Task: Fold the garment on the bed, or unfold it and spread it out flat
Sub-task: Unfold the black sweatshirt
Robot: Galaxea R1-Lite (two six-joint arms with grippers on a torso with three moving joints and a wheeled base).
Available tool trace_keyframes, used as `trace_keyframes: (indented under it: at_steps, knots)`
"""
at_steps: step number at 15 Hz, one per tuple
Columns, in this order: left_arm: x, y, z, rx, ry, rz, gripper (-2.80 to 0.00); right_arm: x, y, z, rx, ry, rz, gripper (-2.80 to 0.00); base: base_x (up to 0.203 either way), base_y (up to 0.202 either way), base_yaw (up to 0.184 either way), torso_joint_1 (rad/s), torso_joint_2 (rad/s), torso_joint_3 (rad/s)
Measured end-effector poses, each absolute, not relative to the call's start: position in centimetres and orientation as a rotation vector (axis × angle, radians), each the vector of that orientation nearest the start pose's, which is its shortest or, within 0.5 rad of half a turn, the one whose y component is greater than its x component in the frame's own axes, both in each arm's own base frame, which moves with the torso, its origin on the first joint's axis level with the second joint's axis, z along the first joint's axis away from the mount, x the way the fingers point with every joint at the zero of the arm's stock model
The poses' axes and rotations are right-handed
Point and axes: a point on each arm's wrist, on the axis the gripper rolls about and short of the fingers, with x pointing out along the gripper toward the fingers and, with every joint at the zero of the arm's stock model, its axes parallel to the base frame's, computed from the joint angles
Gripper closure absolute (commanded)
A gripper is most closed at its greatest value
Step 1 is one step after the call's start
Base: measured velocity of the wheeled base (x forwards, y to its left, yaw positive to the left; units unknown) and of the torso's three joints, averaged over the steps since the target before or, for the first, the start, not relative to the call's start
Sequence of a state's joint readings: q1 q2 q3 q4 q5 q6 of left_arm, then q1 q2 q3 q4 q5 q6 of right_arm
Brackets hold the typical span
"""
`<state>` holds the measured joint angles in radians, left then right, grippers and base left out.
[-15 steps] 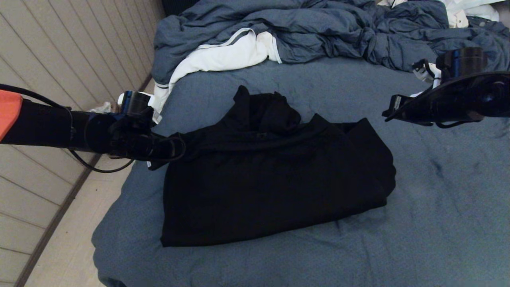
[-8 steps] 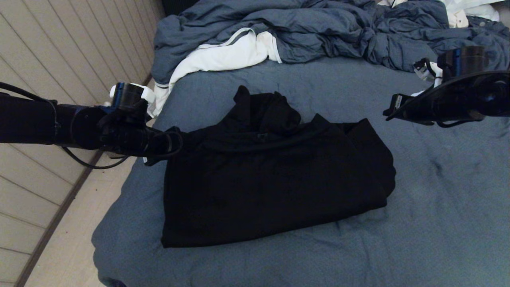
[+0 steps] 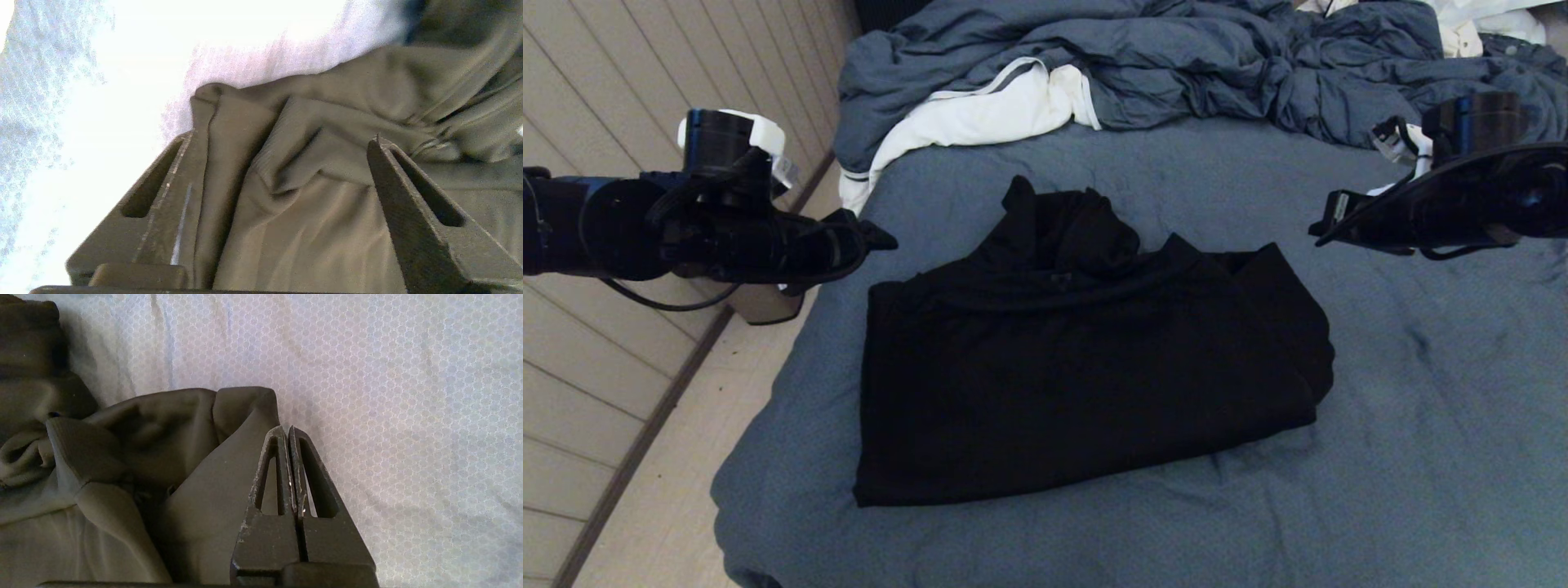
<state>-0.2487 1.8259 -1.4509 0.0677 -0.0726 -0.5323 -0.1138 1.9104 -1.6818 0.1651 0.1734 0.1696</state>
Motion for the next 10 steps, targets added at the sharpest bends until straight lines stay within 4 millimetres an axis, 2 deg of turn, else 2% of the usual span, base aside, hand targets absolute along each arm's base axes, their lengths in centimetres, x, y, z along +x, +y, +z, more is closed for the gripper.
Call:
trace_keyframes:
  at_steps: [2, 3, 7, 10]
  knots:
    - [34.1, -9.6, 26.2, -0.478, 0.495, -0.220, -2.80, 37.8, -3.7, 27.6, 0.224, 0.404, 0.031, 0.00, 0.000, 0.000, 0.000, 0.000, 0.00, 0.000]
    - [33.7, -10.1, 26.5, -0.475, 0.490, -0.239, 0.00, 37.7, -3.6, 27.6, 0.223, 0.404, 0.035, 0.00, 0.000, 0.000, 0.000, 0.000, 0.00, 0.000]
    - [32.5, -12.6, 27.1, -0.436, 0.509, -0.319, 0.00, 37.4, -3.2, 27.8, 0.221, 0.404, 0.047, 0.00, 0.000, 0.000, 0.000, 0.000, 0.00, 0.000]
    - [32.7, -13.3, 26.7, -0.362, 0.504, -0.337, 0.00, 37.3, -2.0, 27.4, 0.219, 0.423, 0.085, 0.00, 0.000, 0.000, 0.000, 0.000, 0.00, 0.000]
